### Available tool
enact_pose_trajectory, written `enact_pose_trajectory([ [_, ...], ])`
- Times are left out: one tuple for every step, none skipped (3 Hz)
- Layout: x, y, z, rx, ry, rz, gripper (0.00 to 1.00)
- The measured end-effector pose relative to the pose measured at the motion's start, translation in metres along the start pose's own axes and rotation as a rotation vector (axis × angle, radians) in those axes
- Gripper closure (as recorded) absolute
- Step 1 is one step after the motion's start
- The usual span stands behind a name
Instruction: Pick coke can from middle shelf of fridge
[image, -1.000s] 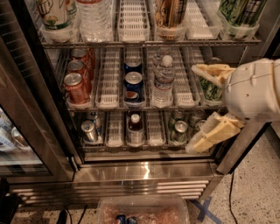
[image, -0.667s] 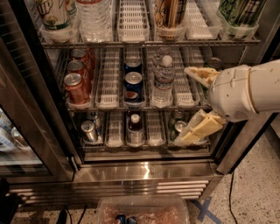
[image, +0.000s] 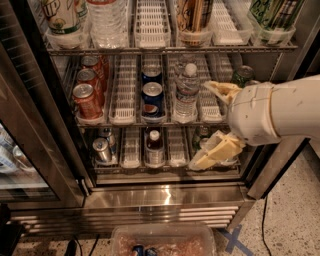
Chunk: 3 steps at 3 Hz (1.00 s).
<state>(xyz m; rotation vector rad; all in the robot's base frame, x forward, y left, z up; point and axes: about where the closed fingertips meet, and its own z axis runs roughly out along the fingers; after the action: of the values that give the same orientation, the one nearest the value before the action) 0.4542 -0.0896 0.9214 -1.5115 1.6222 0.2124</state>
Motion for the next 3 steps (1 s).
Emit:
enact_pose_trajectory([
  [-0.002, 0.014, 0.046, 0.031, 0.008, 0.023, 0.0],
  [-0.004, -0.001, 0.129, 0.084, -0.034, 0.059, 0.0],
  [-0.004, -0.001, 0.129, 0.084, -0.034, 0.059, 0.0],
])
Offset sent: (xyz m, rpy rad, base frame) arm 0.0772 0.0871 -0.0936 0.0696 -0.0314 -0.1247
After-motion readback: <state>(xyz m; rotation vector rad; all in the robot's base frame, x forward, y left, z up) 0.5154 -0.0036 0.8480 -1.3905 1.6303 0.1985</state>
